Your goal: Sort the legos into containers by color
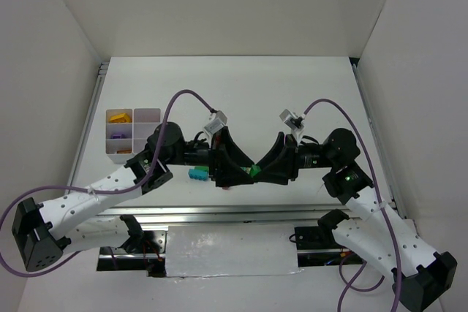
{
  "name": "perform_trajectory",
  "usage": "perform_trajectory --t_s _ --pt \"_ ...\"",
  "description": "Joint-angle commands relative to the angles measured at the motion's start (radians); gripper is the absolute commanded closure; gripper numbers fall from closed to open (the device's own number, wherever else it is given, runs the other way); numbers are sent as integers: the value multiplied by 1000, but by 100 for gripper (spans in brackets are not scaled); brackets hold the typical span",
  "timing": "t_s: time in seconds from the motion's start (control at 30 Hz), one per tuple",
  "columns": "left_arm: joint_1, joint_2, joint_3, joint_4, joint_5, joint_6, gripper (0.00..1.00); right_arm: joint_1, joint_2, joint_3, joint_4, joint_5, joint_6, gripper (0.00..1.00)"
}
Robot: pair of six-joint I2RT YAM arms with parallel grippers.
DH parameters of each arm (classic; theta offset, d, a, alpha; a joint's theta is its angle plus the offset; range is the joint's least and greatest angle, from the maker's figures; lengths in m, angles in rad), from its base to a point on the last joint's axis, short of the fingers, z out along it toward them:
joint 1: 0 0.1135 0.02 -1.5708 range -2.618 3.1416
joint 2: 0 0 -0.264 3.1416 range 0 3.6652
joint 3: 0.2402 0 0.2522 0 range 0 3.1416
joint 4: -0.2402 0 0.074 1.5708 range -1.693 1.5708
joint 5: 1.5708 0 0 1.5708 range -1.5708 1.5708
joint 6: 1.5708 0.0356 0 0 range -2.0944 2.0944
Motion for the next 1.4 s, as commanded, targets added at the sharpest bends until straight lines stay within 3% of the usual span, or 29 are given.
perform_trajectory --t_s 0.0,0.4,0.47,0.6,0.93,1.13,1.23,1.37 --pt "-6 5 67 44 1 31 24 14 -9 4 -12 -26 -37 95" --pt "-6 54 93 30 4 16 47 30 -16 22 -71 7 -87 95" --pt "-6 52 94 15 1 23 47 30 -19 28 -91 20 -101 95" --pt "-6 51 102 -24 -8 42 37 30 -29 37 -126 56 -123 95" --pt "-6 51 111 -90 -48 66 36 30 -48 54 -151 77 -141 95" --pt "-6 60 121 -97 -48 66 45 30 -55 57 -164 91 -152 95" --pt "-6 61 125 -100 -50 66 60 30 -54 53 -160 86 -152 95" --pt "-6 60 127 -87 -42 63 67 32 -46 47 -157 85 -150 95"
